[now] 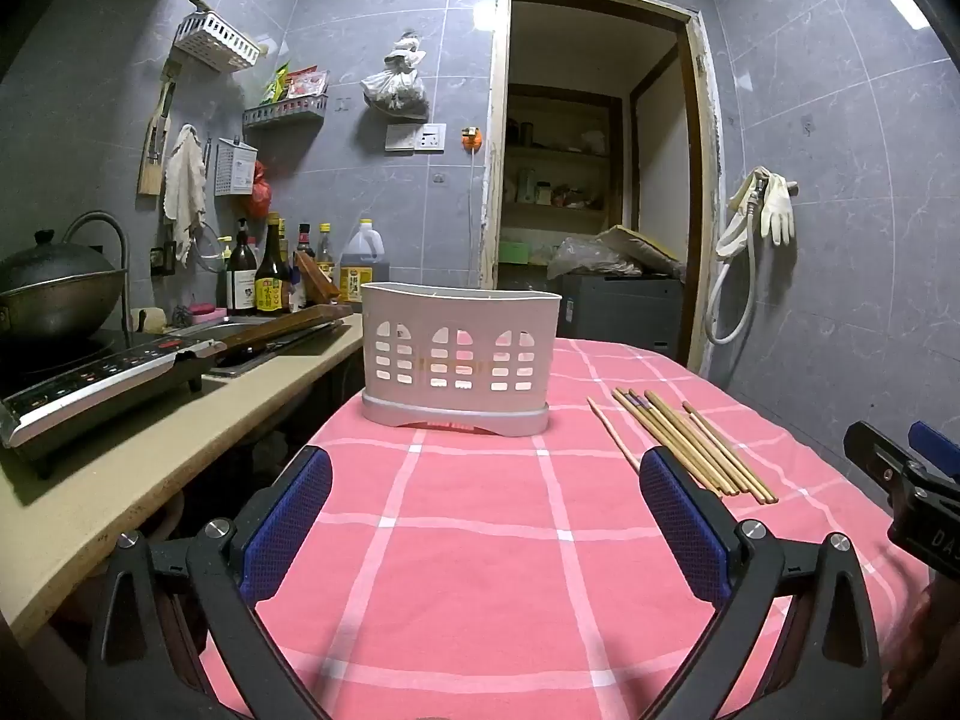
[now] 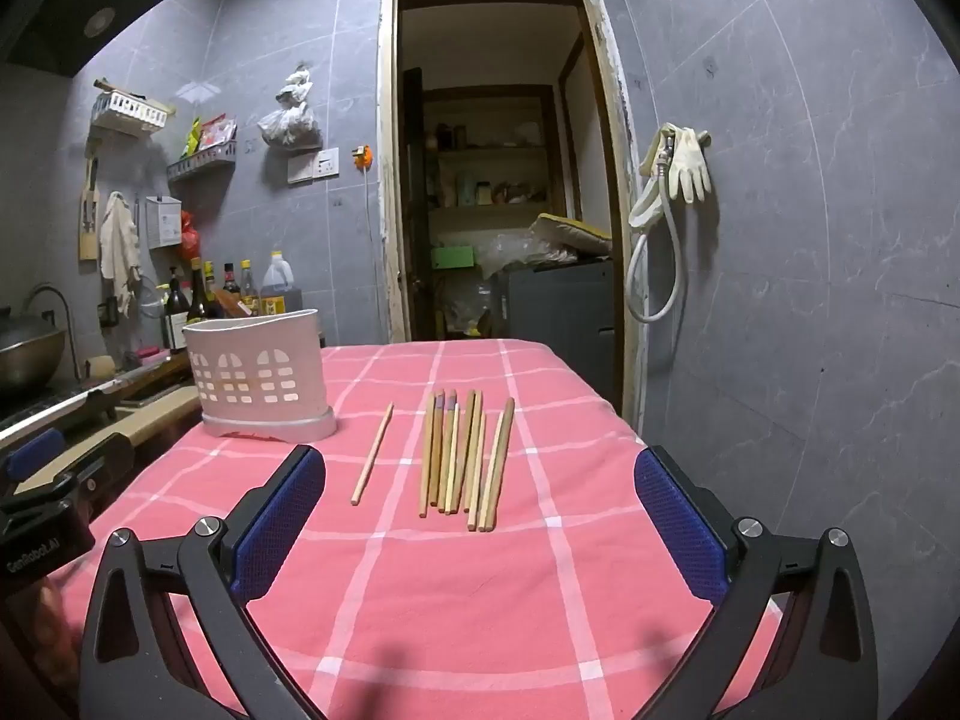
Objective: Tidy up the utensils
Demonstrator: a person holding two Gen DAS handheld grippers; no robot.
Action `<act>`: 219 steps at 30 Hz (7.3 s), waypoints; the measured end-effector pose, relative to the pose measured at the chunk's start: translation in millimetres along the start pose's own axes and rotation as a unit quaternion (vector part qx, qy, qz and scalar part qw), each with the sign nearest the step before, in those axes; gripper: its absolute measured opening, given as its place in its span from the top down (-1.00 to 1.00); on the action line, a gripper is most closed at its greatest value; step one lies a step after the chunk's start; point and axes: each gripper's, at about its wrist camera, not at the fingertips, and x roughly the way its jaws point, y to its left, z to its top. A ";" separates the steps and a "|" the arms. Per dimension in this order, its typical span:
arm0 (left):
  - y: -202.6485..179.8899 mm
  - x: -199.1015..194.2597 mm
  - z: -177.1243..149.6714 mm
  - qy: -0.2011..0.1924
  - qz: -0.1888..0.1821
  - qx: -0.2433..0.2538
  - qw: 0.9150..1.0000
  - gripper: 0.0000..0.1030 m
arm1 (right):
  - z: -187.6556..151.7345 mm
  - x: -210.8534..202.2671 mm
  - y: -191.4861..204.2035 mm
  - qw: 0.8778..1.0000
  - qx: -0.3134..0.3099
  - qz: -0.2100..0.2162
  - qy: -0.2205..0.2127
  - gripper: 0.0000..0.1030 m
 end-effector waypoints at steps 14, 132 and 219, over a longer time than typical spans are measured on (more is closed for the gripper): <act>-3.3 1.4 -2.7 0.002 -0.001 -0.005 1.000 -0.95 | -0.1 -1.0 0.1 1.000 0.004 0.001 0.003 -1.00; -22.8 86.6 76.0 0.034 0.010 -0.008 0.999 -0.95 | 68.7 58.7 -11.4 1.000 -0.019 0.002 -0.011 -1.00; -64.9 281.9 18.8 0.345 -0.134 0.004 0.929 0.44 | 30.8 253.4 -63.1 0.929 0.044 0.058 0.363 0.45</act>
